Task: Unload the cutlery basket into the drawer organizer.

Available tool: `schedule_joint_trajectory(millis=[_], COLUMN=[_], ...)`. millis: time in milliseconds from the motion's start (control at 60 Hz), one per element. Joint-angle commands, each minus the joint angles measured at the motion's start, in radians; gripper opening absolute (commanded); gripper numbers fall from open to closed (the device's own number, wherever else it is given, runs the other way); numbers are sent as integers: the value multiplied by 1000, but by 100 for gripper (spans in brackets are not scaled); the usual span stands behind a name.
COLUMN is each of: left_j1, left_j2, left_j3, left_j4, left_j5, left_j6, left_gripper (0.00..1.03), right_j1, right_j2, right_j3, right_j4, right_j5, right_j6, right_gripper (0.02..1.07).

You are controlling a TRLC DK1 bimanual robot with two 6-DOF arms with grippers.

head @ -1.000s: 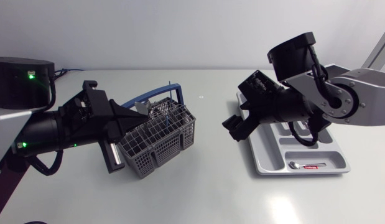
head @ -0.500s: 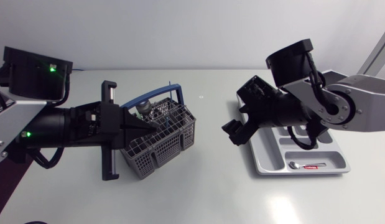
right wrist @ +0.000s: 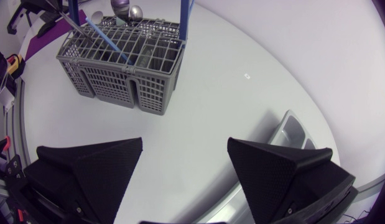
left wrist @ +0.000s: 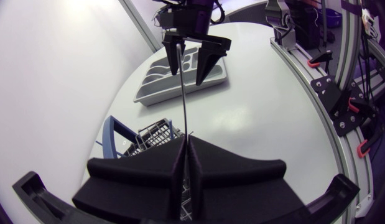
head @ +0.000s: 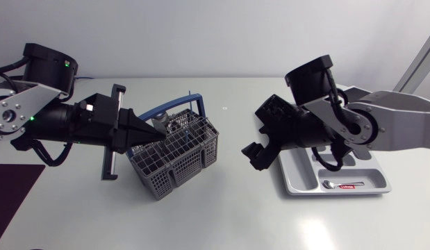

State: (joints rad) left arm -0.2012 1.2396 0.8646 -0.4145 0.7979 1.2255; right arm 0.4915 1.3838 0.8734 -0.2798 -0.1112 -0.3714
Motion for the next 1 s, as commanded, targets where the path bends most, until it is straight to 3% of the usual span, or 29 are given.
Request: schedule_joint_trajectory(millis=[0, 150, 217, 317, 983], left_j1=[51, 98, 123, 129, 111], left_j2=[60, 138, 189, 222, 195], left_j3=[59, 126, 208, 269, 441], left_j4=[0, -84, -210, -314, -521], left_j5=[70, 159, 201, 204, 202], left_j6=[45, 95, 170, 256, 267], left_gripper=[3, 3, 3, 3, 3], right_j1=[12, 16, 19, 25, 35], right_j2=[41, 84, 100, 115, 98], right_j3=[24, 45, 52, 56, 50], right_j4=[4, -1, -1, -2, -21], right_j5=[-8, -5, -4, -4, -2], right_j6=[-18, -20, -20, -18, -35], right_gripper=[100, 100, 100, 100, 100])
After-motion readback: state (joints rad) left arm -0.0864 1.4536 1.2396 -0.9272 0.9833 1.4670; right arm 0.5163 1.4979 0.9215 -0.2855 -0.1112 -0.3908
